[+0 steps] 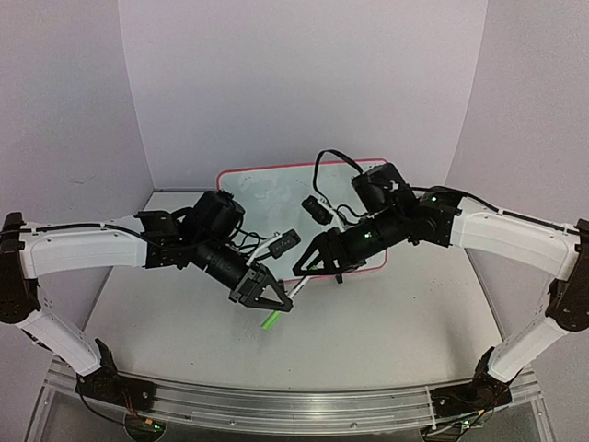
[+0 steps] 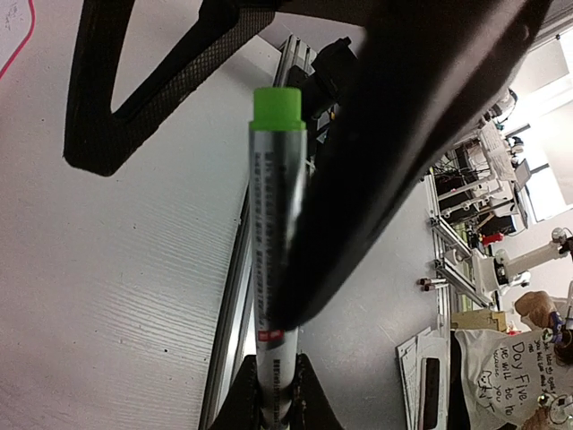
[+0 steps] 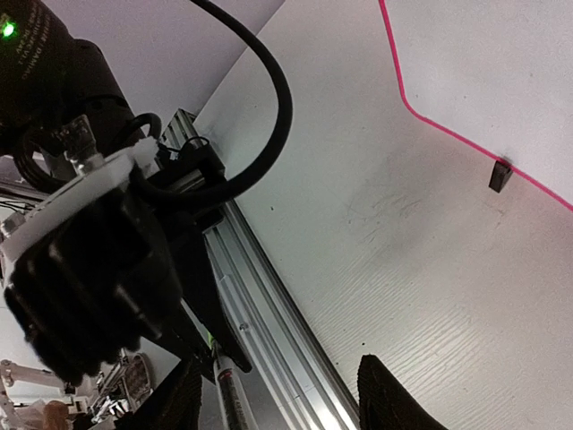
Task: Write a sentence on the whiteboard
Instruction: Pass from the left arm to the right
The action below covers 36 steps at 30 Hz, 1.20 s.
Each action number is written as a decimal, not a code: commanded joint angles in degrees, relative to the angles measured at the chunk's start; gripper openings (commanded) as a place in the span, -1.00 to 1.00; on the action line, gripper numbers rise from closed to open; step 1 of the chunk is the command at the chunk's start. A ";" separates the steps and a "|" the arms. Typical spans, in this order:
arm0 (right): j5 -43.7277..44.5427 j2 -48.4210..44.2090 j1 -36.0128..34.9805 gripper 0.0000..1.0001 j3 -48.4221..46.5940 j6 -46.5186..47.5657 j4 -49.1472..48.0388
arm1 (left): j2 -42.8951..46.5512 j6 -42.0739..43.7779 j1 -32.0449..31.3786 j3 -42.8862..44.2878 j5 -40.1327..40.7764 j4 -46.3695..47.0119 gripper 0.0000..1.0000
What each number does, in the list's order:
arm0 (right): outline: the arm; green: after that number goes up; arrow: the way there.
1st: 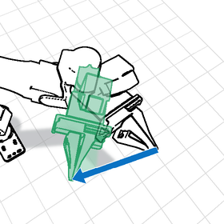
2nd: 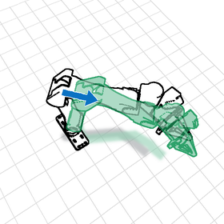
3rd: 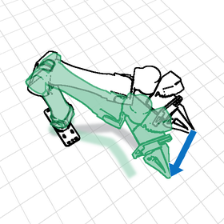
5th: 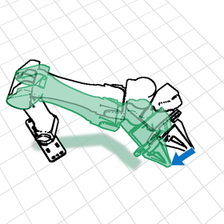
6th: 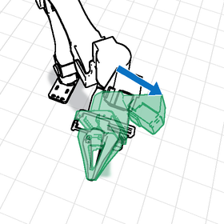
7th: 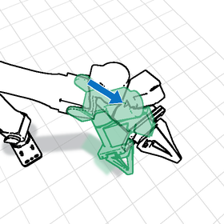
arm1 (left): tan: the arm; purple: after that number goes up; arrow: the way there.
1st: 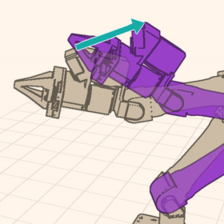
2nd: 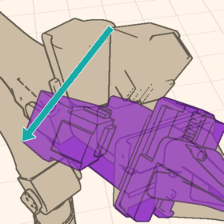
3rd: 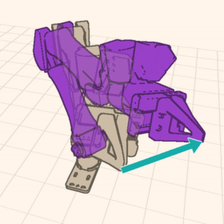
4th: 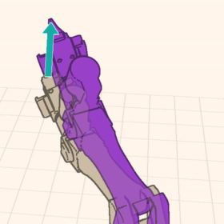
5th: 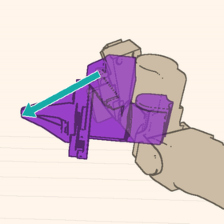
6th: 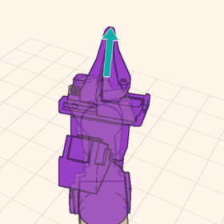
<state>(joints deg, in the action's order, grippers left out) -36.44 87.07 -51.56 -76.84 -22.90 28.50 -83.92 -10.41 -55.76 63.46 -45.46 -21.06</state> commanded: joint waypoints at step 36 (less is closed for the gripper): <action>-14.05 0.67 0.43 -1.00 1.70 -2.01 -6.24 | 2.50 1.74 -0.31 2.60 -2.93 -0.71 -0.97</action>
<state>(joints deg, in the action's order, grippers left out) -51.59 89.36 -51.41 -75.20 -24.70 24.77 -83.40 -9.53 -55.88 63.48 -49.28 -22.29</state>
